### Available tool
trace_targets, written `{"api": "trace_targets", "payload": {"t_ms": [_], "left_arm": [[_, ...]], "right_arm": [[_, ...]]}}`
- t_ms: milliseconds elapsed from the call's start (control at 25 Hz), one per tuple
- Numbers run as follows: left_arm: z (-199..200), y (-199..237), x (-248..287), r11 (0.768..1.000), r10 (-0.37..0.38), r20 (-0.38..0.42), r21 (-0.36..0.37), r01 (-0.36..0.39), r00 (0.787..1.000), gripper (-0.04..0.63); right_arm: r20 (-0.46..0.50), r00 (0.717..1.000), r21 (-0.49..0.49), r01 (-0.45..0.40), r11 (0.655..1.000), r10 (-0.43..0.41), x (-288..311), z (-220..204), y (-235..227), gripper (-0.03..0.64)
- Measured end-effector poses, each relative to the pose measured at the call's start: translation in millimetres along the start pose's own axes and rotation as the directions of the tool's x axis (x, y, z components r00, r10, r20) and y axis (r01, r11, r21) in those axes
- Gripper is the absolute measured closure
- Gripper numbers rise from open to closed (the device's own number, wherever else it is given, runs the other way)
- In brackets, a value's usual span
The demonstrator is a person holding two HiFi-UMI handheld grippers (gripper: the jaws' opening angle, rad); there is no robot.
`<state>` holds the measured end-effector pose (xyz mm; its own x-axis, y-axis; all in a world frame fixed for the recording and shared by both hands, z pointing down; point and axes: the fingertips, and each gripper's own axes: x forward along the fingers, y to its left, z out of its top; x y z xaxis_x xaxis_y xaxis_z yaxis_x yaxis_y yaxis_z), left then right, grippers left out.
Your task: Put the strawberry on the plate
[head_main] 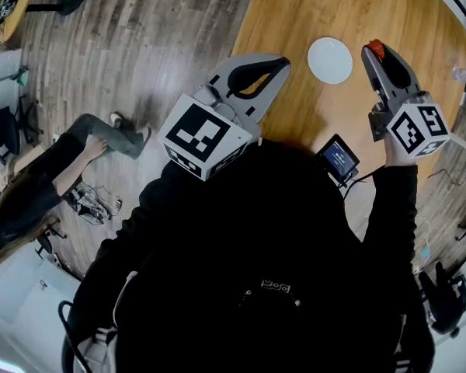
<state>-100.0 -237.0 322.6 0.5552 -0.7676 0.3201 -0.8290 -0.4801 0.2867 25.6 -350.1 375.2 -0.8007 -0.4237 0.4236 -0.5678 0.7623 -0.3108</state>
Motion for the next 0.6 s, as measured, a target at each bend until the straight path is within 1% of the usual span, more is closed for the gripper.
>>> {"api": "trace_targets", "payload": {"t_ms": [200, 400, 600], "left_arm": [[-5, -7, -16, 0.997, 0.078, 0.009, -0.019, -0.078, 0.997, 0.600], [-11, -5, -38, 0.993, 0.112, 0.004, -0.032, -0.112, 0.994, 0.600], [-13, -8, -47, 0.990, 0.137, 0.003, -0.043, -0.137, 0.991, 0.600]], "right_arm": [[-0.071, 0.997, 0.002, -0.010, 1.000, 0.011, 15, -31, -24, 0.472], [-0.133, 0.991, 0.009, 0.006, 1.000, -0.005, 35, -59, -35, 0.472], [-0.223, 0.975, 0.001, 0.021, 1.000, -0.020, 52, -94, -54, 0.472]]}}
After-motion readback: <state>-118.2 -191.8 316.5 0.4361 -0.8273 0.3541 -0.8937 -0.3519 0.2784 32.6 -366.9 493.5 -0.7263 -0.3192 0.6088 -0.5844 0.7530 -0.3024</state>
